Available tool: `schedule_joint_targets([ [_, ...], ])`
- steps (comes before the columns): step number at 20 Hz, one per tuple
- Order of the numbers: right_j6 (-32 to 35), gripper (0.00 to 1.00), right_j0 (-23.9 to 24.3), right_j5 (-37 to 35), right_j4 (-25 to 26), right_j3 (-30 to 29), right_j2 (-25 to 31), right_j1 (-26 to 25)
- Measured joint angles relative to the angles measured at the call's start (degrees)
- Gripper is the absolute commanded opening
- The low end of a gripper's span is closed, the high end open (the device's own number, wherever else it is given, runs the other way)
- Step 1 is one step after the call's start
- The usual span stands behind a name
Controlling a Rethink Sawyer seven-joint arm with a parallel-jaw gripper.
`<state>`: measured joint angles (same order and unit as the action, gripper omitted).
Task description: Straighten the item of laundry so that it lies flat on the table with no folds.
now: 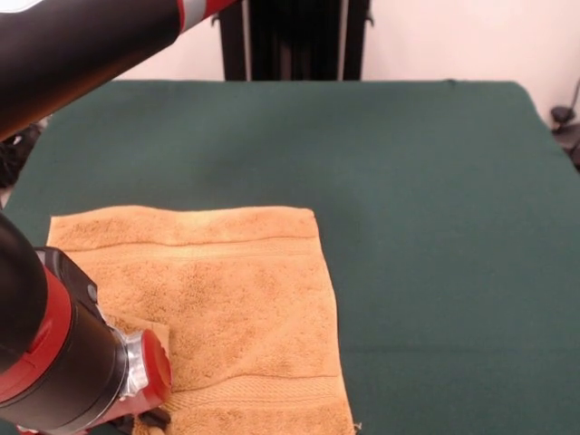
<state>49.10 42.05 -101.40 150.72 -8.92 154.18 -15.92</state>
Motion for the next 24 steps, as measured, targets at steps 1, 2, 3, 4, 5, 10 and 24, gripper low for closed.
schedule_joint_targets([
  [1,0.0,0.0,0.0,0.0,0.2,0.0,0.1,-0.1],
  [2,0.0,0.0,0.0,0.0,0.3,0.0,0.1,-0.1],
  [3,0.0,0.0,0.0,0.0,0.6,0.0,0.1,-0.1],
  [4,0.0,0.0,0.0,0.0,0.8,0.0,0.1,-0.1],
  [5,0.0,0.0,0.0,0.0,0.9,0.0,0.1,-0.1],
  [10,0.0,0.0,0.0,0.0,1.7,0.0,0.1,-0.2],
  [24,0.0,0.0,0.1,-0.1,2.0,0.0,0.1,-0.7],
])
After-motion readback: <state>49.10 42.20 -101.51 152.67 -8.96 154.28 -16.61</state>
